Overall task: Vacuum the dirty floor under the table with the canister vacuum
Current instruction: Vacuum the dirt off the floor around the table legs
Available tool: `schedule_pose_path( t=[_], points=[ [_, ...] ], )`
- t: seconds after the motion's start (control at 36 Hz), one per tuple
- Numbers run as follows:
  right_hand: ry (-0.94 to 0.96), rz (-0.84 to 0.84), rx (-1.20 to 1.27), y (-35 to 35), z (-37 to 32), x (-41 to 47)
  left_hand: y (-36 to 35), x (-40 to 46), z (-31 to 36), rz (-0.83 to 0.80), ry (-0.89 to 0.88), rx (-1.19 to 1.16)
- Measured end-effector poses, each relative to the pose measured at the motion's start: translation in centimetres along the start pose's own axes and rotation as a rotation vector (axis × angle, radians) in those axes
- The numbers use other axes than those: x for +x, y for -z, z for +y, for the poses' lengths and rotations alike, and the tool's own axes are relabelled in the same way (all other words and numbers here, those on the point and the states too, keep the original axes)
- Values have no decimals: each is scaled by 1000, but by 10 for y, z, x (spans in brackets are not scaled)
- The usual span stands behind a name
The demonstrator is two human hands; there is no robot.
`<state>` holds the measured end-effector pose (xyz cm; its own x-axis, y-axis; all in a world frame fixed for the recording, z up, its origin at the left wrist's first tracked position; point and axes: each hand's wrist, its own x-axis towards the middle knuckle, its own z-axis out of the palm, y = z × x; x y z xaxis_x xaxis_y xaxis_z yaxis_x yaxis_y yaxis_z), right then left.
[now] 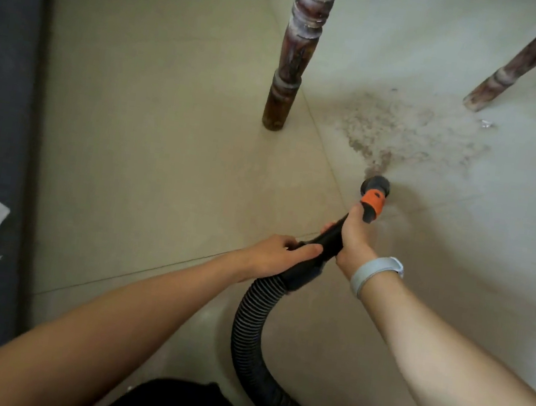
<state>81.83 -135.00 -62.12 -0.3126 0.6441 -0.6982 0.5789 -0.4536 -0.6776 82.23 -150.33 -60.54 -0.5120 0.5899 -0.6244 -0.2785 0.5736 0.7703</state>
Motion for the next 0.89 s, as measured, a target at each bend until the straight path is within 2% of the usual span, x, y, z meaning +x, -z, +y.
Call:
schedule_pose_path(
  t=[0.22, 0.39, 0.67, 0.89],
  points=[
    [-7, -57, 114, 28, -6, -18, -4, -18, 24, -54, -65, 290],
    [-53, -119, 186, 24, -2, -20, -5, -20, 26, -14, -78, 439],
    [-159, -203, 422, 40, 24, -17, -13, -7, 8, -59, -100, 541],
    [-130, -187, 447, 23, 23, -2, -6, 16, -2, -53, -139, 509]
  ],
)
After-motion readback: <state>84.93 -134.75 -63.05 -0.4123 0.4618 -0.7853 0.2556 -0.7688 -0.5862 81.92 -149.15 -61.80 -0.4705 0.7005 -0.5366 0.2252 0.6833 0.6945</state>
